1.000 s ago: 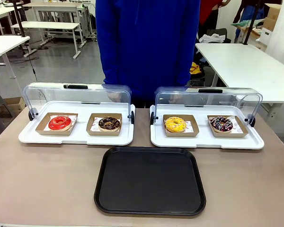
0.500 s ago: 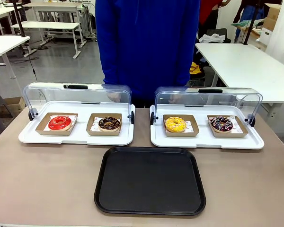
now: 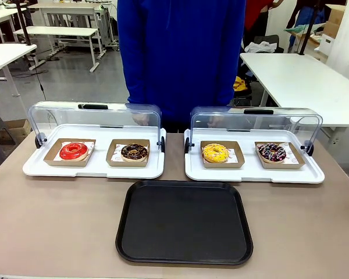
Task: Move the first donut from the left to the tray.
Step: Pick up the Paper togo box containing the Donut indicated by the person and place it on the Handle tray.
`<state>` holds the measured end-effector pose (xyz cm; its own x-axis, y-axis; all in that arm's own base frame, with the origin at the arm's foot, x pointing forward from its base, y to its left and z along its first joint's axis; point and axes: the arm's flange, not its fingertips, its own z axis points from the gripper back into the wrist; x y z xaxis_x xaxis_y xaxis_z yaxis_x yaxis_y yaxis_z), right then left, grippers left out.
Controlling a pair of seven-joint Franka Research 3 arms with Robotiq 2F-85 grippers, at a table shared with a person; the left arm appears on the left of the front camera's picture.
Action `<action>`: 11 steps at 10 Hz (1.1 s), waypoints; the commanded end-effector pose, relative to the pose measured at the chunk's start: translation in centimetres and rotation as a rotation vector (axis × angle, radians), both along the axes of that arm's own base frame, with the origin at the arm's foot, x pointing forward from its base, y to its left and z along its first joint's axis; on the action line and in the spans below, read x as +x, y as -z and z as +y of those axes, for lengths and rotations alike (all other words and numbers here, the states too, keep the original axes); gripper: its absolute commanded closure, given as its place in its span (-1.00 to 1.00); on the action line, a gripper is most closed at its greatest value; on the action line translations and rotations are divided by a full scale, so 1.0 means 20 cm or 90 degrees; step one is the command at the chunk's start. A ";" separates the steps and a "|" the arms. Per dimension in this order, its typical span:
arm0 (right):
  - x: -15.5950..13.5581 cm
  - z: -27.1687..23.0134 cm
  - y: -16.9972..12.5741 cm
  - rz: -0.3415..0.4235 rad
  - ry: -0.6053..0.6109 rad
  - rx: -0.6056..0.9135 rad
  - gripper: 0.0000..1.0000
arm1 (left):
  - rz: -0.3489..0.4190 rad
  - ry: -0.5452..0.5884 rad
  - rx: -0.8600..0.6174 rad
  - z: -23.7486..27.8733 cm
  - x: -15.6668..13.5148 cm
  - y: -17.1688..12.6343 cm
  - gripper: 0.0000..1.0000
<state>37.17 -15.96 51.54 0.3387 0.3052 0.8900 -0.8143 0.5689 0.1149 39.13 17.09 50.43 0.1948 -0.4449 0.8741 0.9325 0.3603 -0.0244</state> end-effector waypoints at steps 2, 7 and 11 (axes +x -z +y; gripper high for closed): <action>0.02 0.00 -0.01 -0.023 -0.006 0.007 -1.00 | -0.016 0.008 -0.011 0.00 0.01 0.00 -1.00; 0.02 0.00 -0.01 -0.023 -0.006 0.007 -1.00 | -0.016 0.008 -0.011 0.00 0.01 0.00 -1.00; 0.02 0.00 -0.01 -0.023 -0.006 0.007 -1.00 | -0.016 0.008 -0.011 0.00 0.01 0.00 -1.00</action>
<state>37.17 -15.93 51.54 0.3386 0.3064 0.8897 -0.8150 0.5680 0.1146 39.13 17.09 50.43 0.1947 -0.4449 0.8741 0.9325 0.3603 -0.0244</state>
